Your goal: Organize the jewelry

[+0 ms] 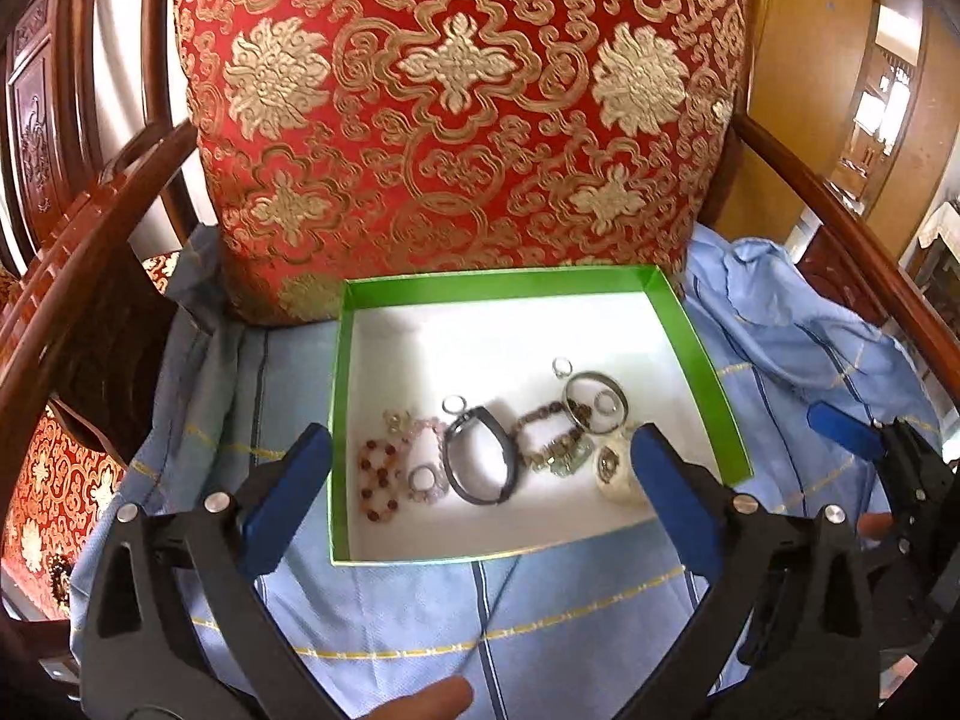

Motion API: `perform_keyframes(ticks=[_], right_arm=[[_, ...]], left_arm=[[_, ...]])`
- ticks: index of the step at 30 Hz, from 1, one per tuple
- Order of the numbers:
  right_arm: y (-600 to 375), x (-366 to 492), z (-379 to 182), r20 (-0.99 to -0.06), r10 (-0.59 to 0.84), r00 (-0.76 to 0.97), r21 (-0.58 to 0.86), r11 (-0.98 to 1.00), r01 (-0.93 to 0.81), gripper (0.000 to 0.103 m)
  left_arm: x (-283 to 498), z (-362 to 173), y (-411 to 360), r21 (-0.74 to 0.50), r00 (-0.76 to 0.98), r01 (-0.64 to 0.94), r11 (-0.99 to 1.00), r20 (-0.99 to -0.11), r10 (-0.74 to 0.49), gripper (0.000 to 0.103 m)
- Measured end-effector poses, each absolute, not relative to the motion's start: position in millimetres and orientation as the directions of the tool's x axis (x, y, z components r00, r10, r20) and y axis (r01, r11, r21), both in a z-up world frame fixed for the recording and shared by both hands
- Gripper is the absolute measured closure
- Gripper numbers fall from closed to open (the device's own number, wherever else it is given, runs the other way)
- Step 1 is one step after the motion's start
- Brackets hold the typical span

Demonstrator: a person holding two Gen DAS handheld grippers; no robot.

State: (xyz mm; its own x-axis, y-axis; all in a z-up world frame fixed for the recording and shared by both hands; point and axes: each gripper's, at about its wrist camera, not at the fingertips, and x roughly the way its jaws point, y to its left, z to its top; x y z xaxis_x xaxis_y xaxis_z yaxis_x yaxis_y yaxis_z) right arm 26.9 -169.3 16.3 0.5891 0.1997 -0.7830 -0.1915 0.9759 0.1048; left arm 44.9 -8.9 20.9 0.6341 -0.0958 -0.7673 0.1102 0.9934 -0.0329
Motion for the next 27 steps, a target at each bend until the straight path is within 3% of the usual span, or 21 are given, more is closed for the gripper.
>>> perform_keyframes(ticks=[27], right_arm=[[-144.9, 28.7, 9.0, -0.808, 0.158, 0.567, 0.039, 0.975, -0.217, 0.003]], left_arm=[[43.4, 10.5, -12.2, 0.018, 0.619, 0.091, 0.996, -0.785, -0.042, 0.004]])
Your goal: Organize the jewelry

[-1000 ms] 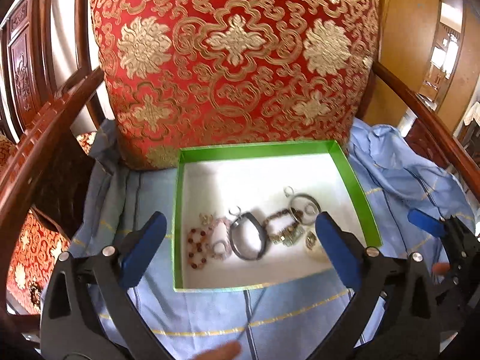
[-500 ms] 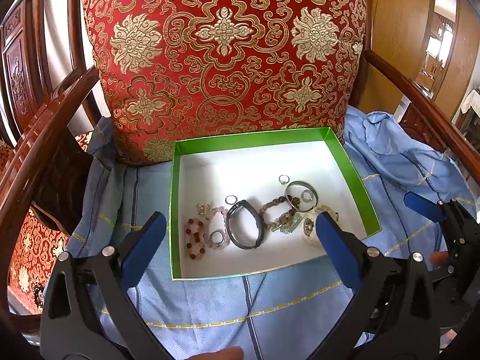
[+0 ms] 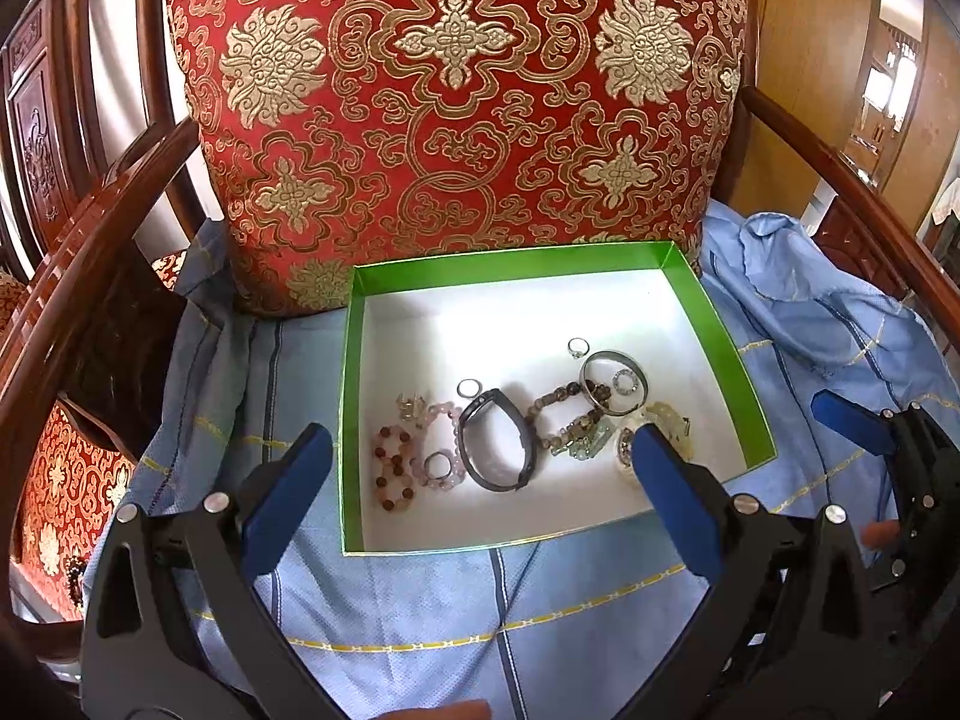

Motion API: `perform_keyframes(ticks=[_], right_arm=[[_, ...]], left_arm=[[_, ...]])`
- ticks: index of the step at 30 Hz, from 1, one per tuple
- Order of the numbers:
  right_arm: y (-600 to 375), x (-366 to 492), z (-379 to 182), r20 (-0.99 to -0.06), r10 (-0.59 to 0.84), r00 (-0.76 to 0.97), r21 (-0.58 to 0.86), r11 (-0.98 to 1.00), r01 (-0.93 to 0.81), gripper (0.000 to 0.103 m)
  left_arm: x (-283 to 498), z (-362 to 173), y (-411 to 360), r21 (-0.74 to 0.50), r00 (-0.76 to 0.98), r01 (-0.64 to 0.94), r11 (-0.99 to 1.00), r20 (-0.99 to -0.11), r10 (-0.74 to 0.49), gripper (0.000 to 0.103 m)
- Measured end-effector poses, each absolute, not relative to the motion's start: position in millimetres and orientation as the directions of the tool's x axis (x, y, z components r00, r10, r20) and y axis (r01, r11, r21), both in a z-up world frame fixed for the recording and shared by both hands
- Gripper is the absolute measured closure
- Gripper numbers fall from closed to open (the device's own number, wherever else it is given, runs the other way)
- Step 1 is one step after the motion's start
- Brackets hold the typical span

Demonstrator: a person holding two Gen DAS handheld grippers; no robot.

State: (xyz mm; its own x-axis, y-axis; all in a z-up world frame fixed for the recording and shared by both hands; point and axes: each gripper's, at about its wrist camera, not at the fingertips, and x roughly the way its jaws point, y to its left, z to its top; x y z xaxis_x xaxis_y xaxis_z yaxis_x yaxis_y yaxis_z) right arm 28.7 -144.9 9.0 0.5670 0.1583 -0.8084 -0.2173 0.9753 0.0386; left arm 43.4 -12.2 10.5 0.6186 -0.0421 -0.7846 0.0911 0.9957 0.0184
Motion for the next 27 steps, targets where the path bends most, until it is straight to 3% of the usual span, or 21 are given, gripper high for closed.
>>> perform_keyframes(ticks=[27], right_arm=[[-144.4, 29.7, 4.2, -0.823, 0.152, 0.547, 0.036, 0.976, -0.216, 0.003]], left_arm=[[44.1, 6.1, -14.1, 0.04, 0.598, 0.085, 0.996, -0.801, -0.019, 0.004]])
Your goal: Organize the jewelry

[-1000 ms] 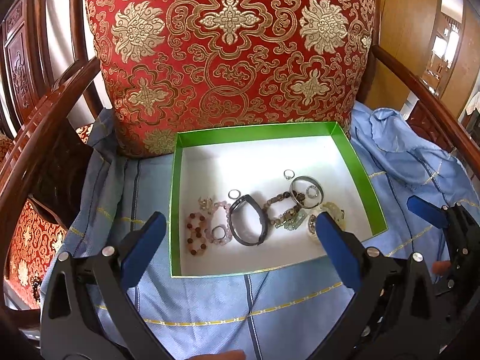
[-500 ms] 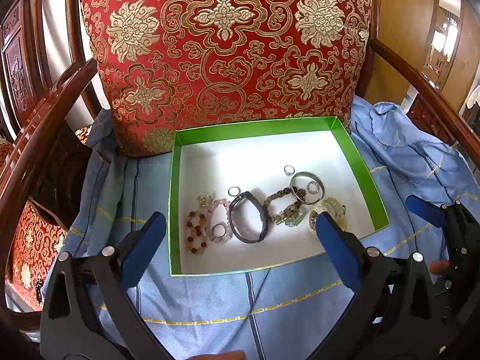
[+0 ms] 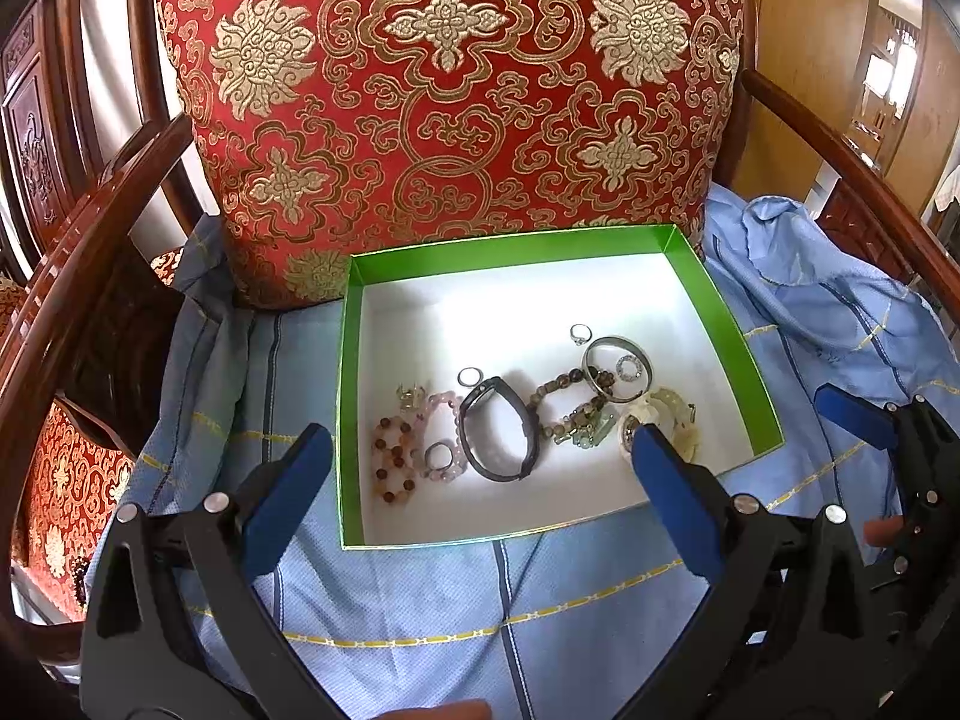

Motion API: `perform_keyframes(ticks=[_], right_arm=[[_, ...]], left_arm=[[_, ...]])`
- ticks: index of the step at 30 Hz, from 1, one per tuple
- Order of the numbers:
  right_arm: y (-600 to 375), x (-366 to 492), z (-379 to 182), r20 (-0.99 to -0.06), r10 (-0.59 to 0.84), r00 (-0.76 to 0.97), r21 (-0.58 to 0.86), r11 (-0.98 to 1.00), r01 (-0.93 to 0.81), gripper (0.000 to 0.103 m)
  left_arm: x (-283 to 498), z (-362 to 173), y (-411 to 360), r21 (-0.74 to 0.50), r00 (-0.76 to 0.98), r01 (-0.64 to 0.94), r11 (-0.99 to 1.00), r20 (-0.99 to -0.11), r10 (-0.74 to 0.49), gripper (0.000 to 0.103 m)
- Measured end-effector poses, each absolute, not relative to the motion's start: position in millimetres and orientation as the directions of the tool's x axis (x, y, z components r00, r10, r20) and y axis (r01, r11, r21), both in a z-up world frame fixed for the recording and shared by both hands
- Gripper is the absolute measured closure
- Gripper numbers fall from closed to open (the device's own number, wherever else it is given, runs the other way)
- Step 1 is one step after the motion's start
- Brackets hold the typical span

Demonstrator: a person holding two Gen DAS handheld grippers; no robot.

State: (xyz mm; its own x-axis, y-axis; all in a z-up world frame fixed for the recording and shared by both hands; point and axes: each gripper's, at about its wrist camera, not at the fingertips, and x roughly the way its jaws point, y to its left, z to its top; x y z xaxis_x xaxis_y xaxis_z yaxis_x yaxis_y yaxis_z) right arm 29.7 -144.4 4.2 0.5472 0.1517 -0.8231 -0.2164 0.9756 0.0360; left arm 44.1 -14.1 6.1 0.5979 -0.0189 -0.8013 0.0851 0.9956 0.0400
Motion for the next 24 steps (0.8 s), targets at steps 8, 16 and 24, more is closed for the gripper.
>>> perform_keyframes(ticks=[8, 16, 24], right_arm=[[-143.3, 31.0, 1.1, -0.83, 0.153, 0.537, 0.04, 0.975, -0.216, 0.003], [-143.0, 31.5, -1.1, -0.834, 0.156, 0.53, 0.044, 0.975, -0.217, 0.003], [-142.9, 31.9, -0.8, -0.834, 0.156, 0.529, 0.045, 0.975, -0.216, 0.003]], left_arm=[[44.9, 4.3, -14.1, 0.051, 0.59, 0.084, 0.995, -0.807, -0.008, 0.004], [45.4, 2.6, -13.7, 0.061, 0.585, 0.084, 0.995, -0.811, 0.0, 0.004], [45.2, 2.1, -13.2, 0.064, 0.583, 0.079, 0.995, -0.813, 0.006, 0.004]])
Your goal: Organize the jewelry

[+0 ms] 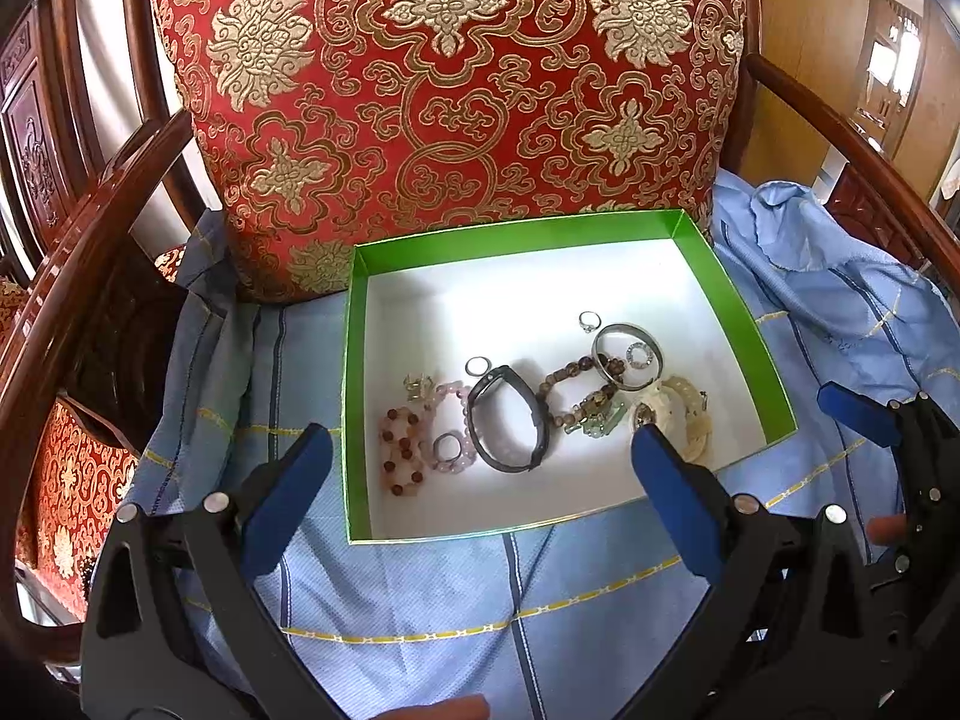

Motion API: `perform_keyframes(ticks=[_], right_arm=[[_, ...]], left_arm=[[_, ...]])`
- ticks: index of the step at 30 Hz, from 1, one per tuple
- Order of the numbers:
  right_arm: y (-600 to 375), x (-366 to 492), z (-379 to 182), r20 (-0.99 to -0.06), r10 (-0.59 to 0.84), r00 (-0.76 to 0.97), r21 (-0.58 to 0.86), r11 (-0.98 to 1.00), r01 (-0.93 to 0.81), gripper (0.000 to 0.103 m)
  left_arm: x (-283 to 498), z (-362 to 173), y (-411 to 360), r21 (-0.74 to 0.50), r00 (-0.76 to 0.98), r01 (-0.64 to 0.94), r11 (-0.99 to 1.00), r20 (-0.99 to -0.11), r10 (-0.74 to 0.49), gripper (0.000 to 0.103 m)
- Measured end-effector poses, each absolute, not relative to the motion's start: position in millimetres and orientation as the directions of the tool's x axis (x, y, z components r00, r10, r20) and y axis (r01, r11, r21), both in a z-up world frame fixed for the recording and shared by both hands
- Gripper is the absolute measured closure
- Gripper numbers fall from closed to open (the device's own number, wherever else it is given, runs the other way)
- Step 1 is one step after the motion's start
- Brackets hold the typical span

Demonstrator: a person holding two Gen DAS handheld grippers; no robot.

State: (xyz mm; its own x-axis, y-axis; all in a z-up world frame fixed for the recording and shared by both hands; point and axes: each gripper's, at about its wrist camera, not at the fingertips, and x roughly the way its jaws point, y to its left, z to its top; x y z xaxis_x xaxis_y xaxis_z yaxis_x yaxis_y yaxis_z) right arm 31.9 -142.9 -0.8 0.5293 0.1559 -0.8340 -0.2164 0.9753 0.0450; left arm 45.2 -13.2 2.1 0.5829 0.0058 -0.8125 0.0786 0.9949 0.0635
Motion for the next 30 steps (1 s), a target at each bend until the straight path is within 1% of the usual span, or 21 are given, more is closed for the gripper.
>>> perform_keyframes(ticks=[25, 28, 30], right_arm=[[-143.6, 29.8, -1.8, -0.834, 0.151, 0.531, 0.045, 0.977, -0.208, 0.003], [-151.6, 30.0, 4.2, -0.815, 0.131, 0.564, 0.034, 0.983, -0.178, 0.003], [-172.1, 31.4, 14.2, -0.783, 0.068, 0.618, 0.006, 0.995, -0.103, 0.003]], left_arm=[[44.5, -1.3, -15.0, 0.064, 0.57, 0.076, 0.995, -0.821, 0.009, 0.004], [44.7, -0.9, -14.9, 0.073, 0.573, 0.071, 0.995, -0.819, 0.019, 0.004], [44.2, 3.0, -9.4, 0.05, 0.586, 0.047, 0.998, -0.81, 0.013, 0.004]])
